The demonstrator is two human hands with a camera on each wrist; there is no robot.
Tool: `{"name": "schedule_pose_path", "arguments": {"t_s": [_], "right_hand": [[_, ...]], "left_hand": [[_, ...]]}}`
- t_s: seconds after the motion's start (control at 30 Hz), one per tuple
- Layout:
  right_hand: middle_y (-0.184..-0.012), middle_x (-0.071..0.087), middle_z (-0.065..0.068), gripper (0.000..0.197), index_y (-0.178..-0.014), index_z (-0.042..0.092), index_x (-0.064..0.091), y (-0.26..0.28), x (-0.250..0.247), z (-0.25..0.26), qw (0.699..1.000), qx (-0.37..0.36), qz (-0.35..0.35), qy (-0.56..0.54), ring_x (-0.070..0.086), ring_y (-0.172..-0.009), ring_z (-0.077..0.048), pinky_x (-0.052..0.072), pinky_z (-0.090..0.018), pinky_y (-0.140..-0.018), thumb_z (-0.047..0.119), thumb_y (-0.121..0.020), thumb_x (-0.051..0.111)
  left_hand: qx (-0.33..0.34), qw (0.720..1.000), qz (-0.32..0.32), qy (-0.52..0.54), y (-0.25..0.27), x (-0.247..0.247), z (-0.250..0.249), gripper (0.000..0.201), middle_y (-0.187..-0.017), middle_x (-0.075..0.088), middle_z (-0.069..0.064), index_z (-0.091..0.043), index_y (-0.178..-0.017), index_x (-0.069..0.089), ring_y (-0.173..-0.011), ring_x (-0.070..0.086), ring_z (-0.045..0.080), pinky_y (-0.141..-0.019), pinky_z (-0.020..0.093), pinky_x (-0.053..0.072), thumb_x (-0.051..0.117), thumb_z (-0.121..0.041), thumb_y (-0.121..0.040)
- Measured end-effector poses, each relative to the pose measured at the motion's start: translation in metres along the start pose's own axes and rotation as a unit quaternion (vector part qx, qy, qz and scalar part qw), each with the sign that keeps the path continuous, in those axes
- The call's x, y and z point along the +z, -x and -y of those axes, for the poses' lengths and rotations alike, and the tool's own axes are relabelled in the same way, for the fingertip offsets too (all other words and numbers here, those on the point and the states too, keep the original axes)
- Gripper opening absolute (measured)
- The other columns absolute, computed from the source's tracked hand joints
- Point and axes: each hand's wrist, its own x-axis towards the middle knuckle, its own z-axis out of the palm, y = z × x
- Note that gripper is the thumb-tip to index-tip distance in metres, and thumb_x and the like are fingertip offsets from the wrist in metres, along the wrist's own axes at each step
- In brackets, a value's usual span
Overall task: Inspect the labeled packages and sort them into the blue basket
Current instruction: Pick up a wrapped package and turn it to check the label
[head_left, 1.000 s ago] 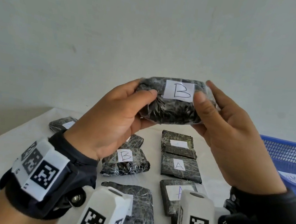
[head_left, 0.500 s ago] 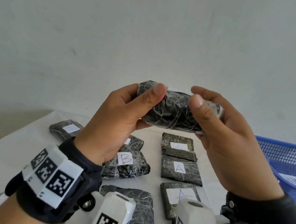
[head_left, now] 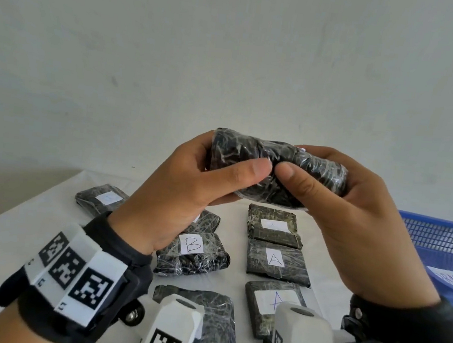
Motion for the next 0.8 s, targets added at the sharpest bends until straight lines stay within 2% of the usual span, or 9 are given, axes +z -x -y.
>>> {"name": "schedule_pose_path", "arguments": {"t_s": [0.07,0.13,0.2,0.3,0.4,0.53,0.63,0.73,0.8], "right_hand": [[-0.108,0.081,-0.01,0.051,-0.123,0.008,0.068,0.0,-0.002,-0.001,1.0,0.012,0.003,-0.011,0.078,-0.105,-0.027,0.059,-0.041,-0.097,0.026,-0.08,0.089],[-0.109,0.079,-0.013,0.052,-0.125,0.013,0.065,0.0,-0.004,-0.002,1.0,0.023,0.001,-0.02,0.077,-0.104,-0.031,0.059,-0.044,-0.097,0.025,-0.077,0.08],[-0.108,0.077,-0.02,0.043,-0.119,0.012,0.067,0.0,-0.003,-0.003,1.0,0.012,-0.008,-0.007,0.073,-0.104,-0.039,0.06,-0.047,-0.094,0.022,-0.078,0.075],[-0.102,0.078,-0.017,0.036,-0.112,0.01,0.069,-0.001,0.0,-0.006,1.0,-0.003,-0.023,-0.003,0.076,-0.094,-0.03,0.063,-0.037,-0.086,0.022,-0.079,0.075],[-0.107,0.079,-0.014,0.043,-0.118,0.007,0.066,-0.001,0.001,-0.006,0.999,0.007,-0.014,-0.045,0.077,-0.102,-0.028,0.062,-0.035,-0.09,0.021,-0.079,0.078],[-0.106,0.08,-0.013,0.038,-0.117,0.005,0.068,-0.002,0.0,-0.01,0.999,-0.008,-0.02,-0.024,0.077,-0.103,-0.029,0.06,-0.042,-0.094,0.023,-0.086,0.08],[-0.112,0.079,-0.012,0.038,-0.118,0.009,0.071,-0.002,-0.001,-0.01,0.999,0.0,-0.006,-0.034,0.075,-0.111,-0.028,0.055,-0.046,-0.101,0.028,-0.085,0.075],[-0.114,0.079,-0.009,0.037,-0.11,0.017,0.077,-0.001,-0.005,-0.011,1.0,-0.006,0.015,-0.015,0.072,-0.115,-0.028,0.049,-0.055,-0.108,0.041,-0.086,0.063],[-0.114,0.079,-0.01,0.036,-0.11,0.017,0.078,-0.001,-0.006,-0.013,1.0,-0.012,0.017,-0.013,0.072,-0.116,-0.03,0.048,-0.06,-0.11,0.041,-0.089,0.062]], "left_hand": [[0.008,1.0,-0.01,0.012,-0.001,0.002,0.001,0.025,-0.102,0.081,0.003,-0.024,-0.092,0.078,-0.095,0.078,0.017,-0.076,0.023,0.06,0.087,-0.029,-0.07],[0.009,1.0,-0.018,0.023,-0.001,0.005,0.001,0.031,-0.1,0.081,0.003,-0.018,-0.097,0.075,-0.093,0.078,0.017,-0.076,0.023,0.06,0.079,-0.03,-0.069],[0.005,1.0,-0.011,0.017,-0.001,0.006,0.002,0.028,-0.099,0.081,0.001,-0.019,-0.099,0.073,-0.092,0.078,0.014,-0.075,0.021,0.059,0.084,-0.025,-0.074],[-0.003,1.0,-0.017,0.01,-0.001,0.005,0.004,0.022,-0.097,0.08,-0.002,-0.022,-0.098,0.073,-0.091,0.077,0.01,-0.074,0.02,0.059,0.082,-0.023,-0.078],[-0.015,0.999,-0.031,0.019,-0.001,0.005,0.004,0.029,-0.101,0.08,0.0,-0.019,-0.101,0.074,-0.094,0.077,0.012,-0.078,0.023,0.06,0.082,-0.026,-0.074],[-0.034,0.999,-0.021,0.035,-0.001,0.004,0.003,0.011,-0.101,0.08,0.003,-0.023,-0.09,0.08,-0.094,0.077,0.014,-0.078,0.024,0.061,0.083,-0.023,-0.079],[-0.038,0.997,-0.038,0.062,-0.003,0.001,0.002,0.013,-0.094,0.08,0.003,-0.023,-0.08,0.082,-0.086,0.077,0.013,-0.072,0.024,0.062,0.077,-0.025,-0.068],[-0.057,0.995,-0.031,0.079,-0.004,-0.003,0.001,0.007,-0.09,0.08,0.004,-0.019,-0.079,0.082,-0.08,0.076,0.012,-0.071,0.026,0.063,0.08,-0.021,-0.073],[-0.061,0.994,-0.037,0.087,-0.004,-0.003,0.001,0.013,-0.09,0.079,0.005,-0.015,-0.084,0.081,-0.08,0.075,0.012,-0.07,0.026,0.063,0.079,-0.024,-0.075]]}}
